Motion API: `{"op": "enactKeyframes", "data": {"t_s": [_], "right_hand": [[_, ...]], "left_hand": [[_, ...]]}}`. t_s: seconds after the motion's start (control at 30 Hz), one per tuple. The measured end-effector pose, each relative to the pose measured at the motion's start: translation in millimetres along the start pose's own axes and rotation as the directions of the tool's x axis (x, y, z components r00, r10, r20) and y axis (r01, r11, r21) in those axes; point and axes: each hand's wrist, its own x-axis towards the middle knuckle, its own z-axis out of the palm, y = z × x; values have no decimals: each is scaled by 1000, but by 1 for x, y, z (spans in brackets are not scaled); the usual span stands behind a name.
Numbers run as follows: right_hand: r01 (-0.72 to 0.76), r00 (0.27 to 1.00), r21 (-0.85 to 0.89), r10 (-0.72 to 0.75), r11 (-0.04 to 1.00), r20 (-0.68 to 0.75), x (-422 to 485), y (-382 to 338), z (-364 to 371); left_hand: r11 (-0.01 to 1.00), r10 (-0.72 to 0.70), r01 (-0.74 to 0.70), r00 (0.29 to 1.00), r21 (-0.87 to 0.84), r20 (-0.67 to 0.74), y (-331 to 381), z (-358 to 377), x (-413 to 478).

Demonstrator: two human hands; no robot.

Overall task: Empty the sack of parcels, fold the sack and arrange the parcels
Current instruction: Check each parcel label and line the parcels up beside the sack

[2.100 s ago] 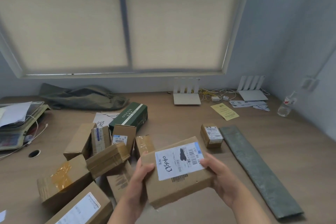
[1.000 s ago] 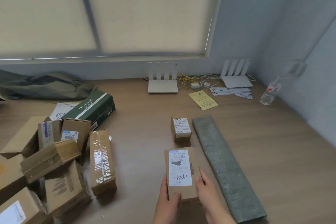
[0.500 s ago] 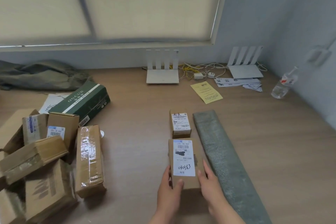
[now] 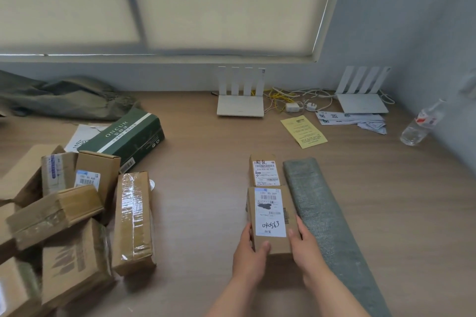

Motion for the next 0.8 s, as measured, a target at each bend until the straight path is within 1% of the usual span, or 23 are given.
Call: {"op": "enactKeyframes", "data": {"t_s": [0.07, 0.13, 0.2, 0.3, 0.4, 0.47, 0.6, 0.67, 0.8], "right_hand": [[13, 1000, -15, -14, 1000, -27, -6, -5, 0], [71, 992, -46, -75, 996, -98, -12, -11, -1], [144, 974, -80, -155, 986, -166, -19, -18, 1], [226, 950, -95, -241, 969, -198, -40, -35, 14], [279, 943, -43, -282, 959, -179, -66, -52, 40], [261, 955, 18, -255, 965, -152, -85, -62, 61], [233, 972, 65, -230, 970, -50, -127, -76, 110], [212, 977, 78, -211, 974, -16, -143, -78, 138], [172, 980, 88, -180, 981, 89, -174, -85, 200]], "left_hand": [[999, -46, 47, 999, -14, 22, 4, -6, -6], [998, -62, 62, 998, -23, 13, 8, -15, -10], [999, -26, 26, 1000, -42, -1, 12, -27, -14], [997, 31, -31, 999, -73, -11, 17, -52, -22], [993, 80, -83, 996, -83, -29, 20, -84, -35], [990, 107, -109, 994, -84, -36, 20, -110, -46], [986, 158, -160, 986, -42, -51, 15, -172, -70], [986, 163, -165, 984, -29, -68, 6, -207, -79], [987, 140, -150, 979, -59, -145, -14, -279, -93]]}}
